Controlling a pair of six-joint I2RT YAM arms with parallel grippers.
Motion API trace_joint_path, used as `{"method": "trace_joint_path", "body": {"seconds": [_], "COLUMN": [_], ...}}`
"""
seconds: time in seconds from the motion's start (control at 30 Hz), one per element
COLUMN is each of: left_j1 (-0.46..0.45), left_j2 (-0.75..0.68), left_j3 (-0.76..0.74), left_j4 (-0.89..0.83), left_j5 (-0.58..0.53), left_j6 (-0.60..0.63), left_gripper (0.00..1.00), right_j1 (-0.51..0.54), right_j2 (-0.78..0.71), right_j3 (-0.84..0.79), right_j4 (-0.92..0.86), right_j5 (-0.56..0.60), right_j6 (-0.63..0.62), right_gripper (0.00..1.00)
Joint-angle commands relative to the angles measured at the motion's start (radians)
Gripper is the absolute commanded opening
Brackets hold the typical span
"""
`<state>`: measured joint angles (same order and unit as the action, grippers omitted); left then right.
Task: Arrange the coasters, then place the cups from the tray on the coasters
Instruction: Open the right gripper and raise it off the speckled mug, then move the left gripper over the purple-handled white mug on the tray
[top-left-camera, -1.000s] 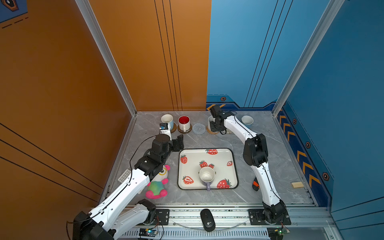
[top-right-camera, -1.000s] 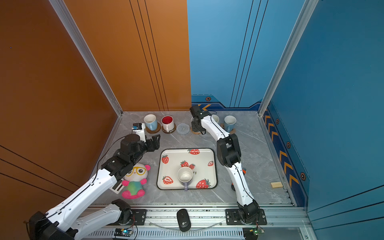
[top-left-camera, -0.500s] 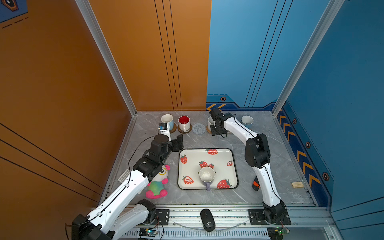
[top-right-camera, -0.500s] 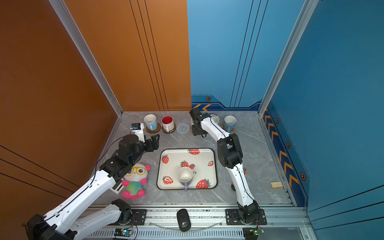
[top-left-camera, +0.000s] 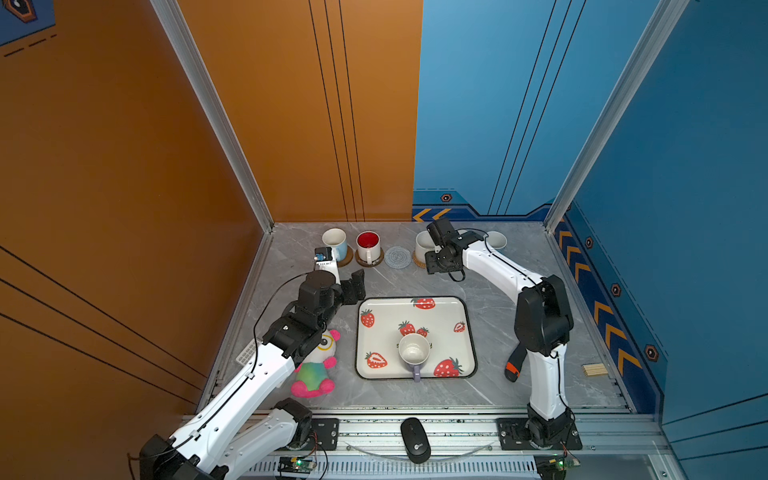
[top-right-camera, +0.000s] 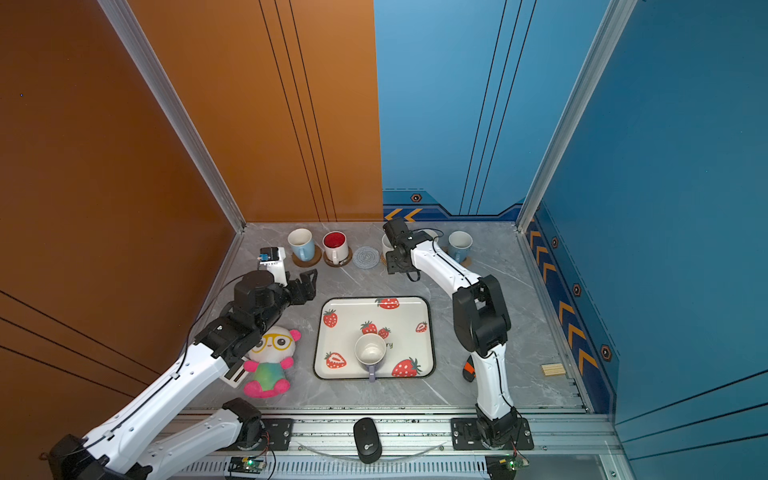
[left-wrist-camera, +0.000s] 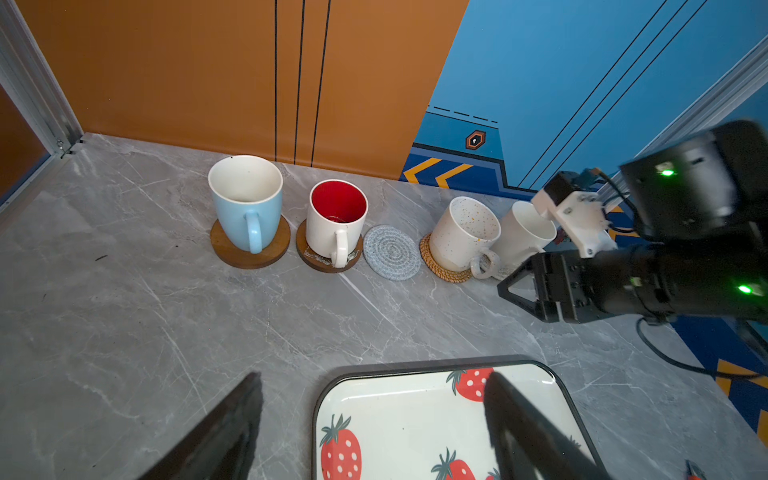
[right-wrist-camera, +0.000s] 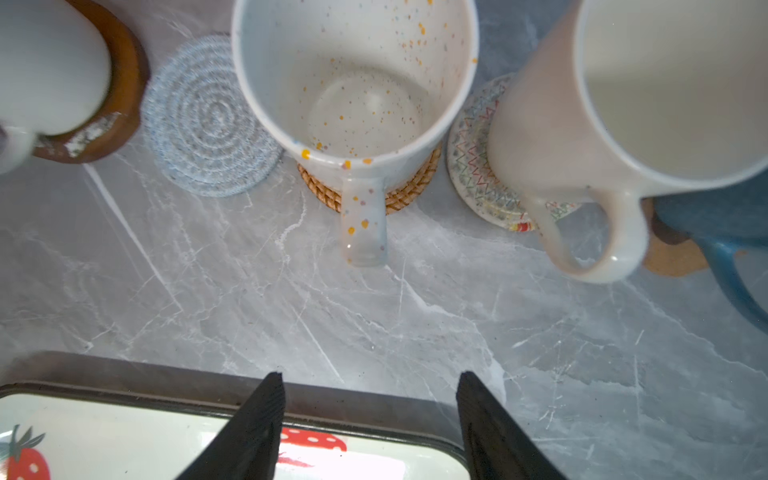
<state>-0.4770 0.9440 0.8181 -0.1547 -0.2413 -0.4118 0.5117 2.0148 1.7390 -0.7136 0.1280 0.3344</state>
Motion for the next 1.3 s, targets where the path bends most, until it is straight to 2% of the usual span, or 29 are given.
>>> {"method": "trace_joint_path", "body": {"seconds": [0.0,0.2,0.37,0.47,0.6,0.77,1.07,1.27], "left_j1": [-0.001,-0.026,-0.056,-0.082,-0.132,-0.189,-0.309,-0.357], "left_j2": [-0.010,-0.013,0.018,0.048,0.092,0.156,0.303,0.366], "left_j3": [-0.002,0.015,0.046,0.076,0.125,0.203,0.446,0.534], "left_j4": [-0.023,-0.023,-0.023,-0.024,-0.025,-0.100,-0.284,-0.395], "left_j5": [0.021,0.014,0.004,0.008,0.007,-0.028,-0.070,-0.023], "left_j6": [-0.016,-0.034,-0.042,-0.041,-0.024,-0.007,0.069,0.088], "left_gripper": [0.84,0.84,0.84,0.83,0.83,0.83,0.83,0.83], "right_j1": [0.027,0.076,0.144,0.173,0.181,0.168,0.113,0.074], "right_j2": [-0.139,-0.325,-0.418,-0.468,-0.531,-0.578,-0.608,-0.600], "right_j3": [-0.106,-0.325,-0.345,-0.396,-0.499,-0.566,-0.656,-0.687], "right_j4": [0.134,0.359,0.355,0.402,0.497,0.520,0.606,0.646], "right_j5": [0.052,0.107,0.270,0.305,0.289,0.279,0.192,0.127], "right_j6": [0.051,0.150,0.176,0.213,0.248,0.265,0.286,0.298], "right_gripper": [0.67,0.71,0.75,0.76,0.78,0.79,0.81,0.81]}}
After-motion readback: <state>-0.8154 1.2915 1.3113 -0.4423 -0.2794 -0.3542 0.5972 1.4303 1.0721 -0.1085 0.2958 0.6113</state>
